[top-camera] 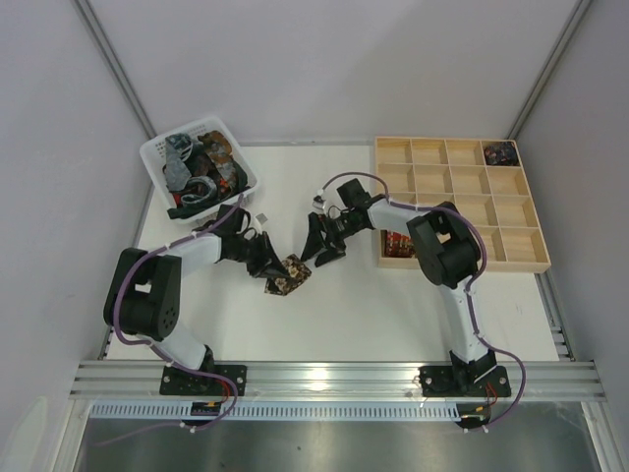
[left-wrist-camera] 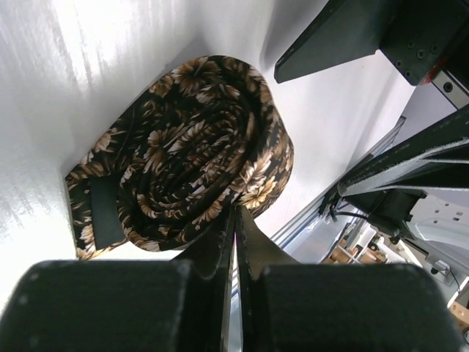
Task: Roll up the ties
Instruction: Place the rolled tie into the container
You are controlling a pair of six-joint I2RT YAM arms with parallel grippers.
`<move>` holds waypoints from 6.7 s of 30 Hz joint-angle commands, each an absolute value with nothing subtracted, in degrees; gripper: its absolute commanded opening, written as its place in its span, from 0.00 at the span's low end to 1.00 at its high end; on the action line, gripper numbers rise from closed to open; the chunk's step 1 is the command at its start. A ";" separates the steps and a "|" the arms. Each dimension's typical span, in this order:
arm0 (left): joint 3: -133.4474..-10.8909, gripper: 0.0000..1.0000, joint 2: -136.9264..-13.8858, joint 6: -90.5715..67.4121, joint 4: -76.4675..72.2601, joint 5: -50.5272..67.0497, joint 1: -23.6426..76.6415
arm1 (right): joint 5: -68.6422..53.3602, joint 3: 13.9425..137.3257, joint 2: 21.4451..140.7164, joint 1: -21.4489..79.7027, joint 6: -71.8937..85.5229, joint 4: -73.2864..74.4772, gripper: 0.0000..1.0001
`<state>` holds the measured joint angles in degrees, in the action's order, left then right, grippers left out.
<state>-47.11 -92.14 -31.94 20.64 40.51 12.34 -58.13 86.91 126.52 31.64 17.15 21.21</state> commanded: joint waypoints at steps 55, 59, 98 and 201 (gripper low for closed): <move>-46.40 0.25 -81.57 -25.84 21.44 43.16 6.07 | -42.90 101.59 128.50 38.51 23.12 30.48 0.00; -47.72 0.27 -78.14 -26.80 21.53 42.28 6.06 | -40.08 107.65 126.83 34.30 22.59 38.04 0.00; -47.81 0.19 -88.77 -26.54 17.93 49.75 6.15 | -33.58 114.44 124.63 -8.17 9.41 68.02 0.00; -6.69 0.76 -39.21 -56.60 -5.89 40.08 13.54 | -4.73 26.30 41.32 29.09 35.69 23.91 1.00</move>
<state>-8.51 -41.85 -52.62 -0.86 41.89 12.88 -3.81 29.30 44.60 28.75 33.54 28.73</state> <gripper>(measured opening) 0.712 0.995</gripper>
